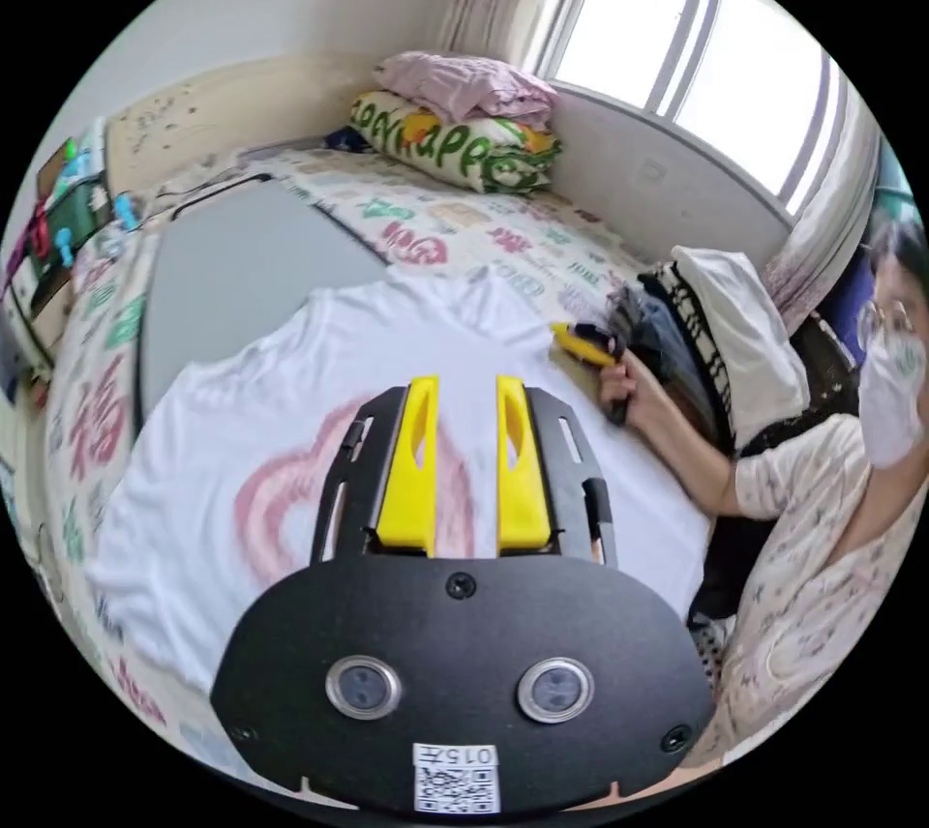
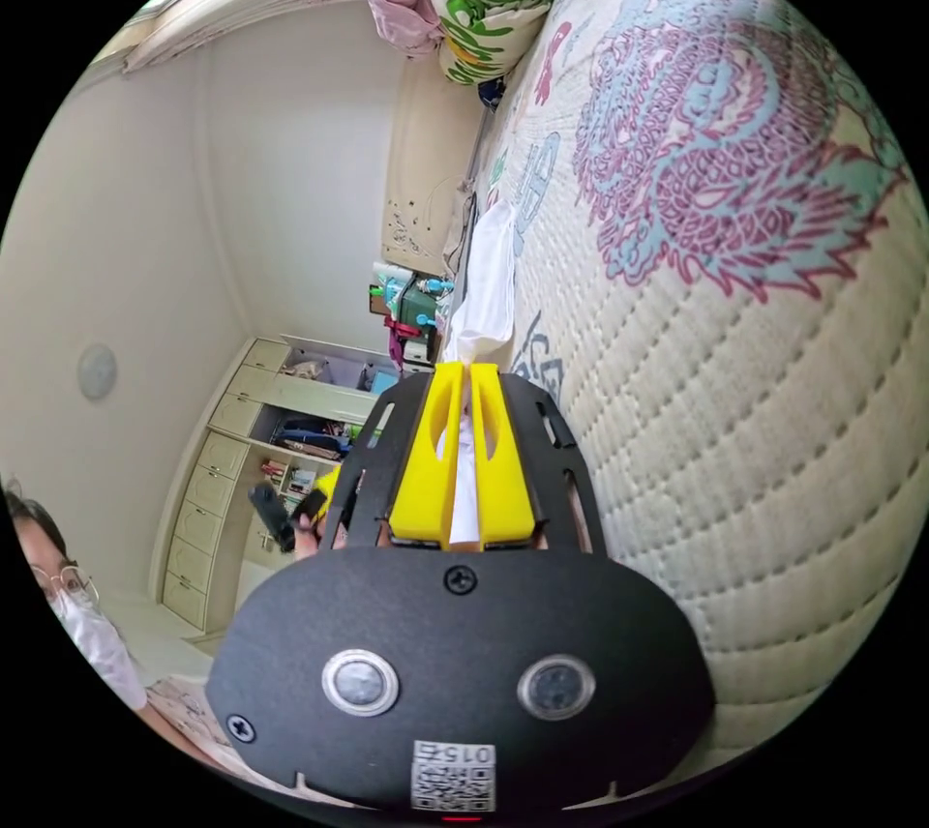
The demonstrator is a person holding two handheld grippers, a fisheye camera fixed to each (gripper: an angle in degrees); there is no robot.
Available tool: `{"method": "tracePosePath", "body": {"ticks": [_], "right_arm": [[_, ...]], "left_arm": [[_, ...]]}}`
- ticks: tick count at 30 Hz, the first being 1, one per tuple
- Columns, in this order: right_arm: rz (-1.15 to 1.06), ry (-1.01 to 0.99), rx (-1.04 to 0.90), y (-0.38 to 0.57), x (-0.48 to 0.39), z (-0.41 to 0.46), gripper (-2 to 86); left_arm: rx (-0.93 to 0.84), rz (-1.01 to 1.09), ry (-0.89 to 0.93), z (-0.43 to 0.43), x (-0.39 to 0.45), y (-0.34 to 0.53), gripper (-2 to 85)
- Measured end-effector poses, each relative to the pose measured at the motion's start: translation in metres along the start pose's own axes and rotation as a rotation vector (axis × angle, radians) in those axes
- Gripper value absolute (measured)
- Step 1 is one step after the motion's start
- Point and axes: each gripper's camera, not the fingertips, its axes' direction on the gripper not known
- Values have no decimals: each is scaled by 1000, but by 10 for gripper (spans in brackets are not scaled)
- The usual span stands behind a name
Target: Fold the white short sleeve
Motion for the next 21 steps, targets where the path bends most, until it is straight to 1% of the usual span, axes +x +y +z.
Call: {"method": "tracePosePath", "body": {"ticks": [1,2,3,4,6,7,9,10,12,13,15,16,18,21], "right_arm": [[1,-3,-5,4,-8,-4,4],[2,-5,-7,7,-12,-7,4],[5,-10,-11,12,-18,-11,4],[9,-15,-14,17,-24,-16,4],[13,-18,-15,26,-31,-22,4],[17,-22,-16,31,-35,-26,4],[19,-29,-17,40,-40,-32,4],[19,-30,-20,47,-42,-36,4],[18,-32,-20,59,-45,-42,4],[15,-30,-19,68,-46,-47,4],[16,-31,-19,80,-46,-53,5],[16,-31,-19,89,-45,-56,5],[17,-32,-18,102,-43,-62,5],[15,-35,-17,125,-35,-72,5]], "left_arm": [[-1,8,7,31,0,-30,99],[-28,18,21,92,4,-87,104],[-45,28,35,121,7,-115,106],[-80,56,56,177,16,-166,110],[-115,99,25,267,36,-250,114],[-110,86,15,286,39,-266,116],[-82,32,80,352,46,-315,124],[-94,30,83,369,49,-326,127],[-209,57,-11,439,64,-359,132],[-238,63,-37,454,66,-364,132],[-321,60,-89,500,65,-372,106],[-336,54,-99,509,63,-372,97],[-383,35,-115,534,54,-368,30],[-347,41,-101,533,47,-363,6]]}}
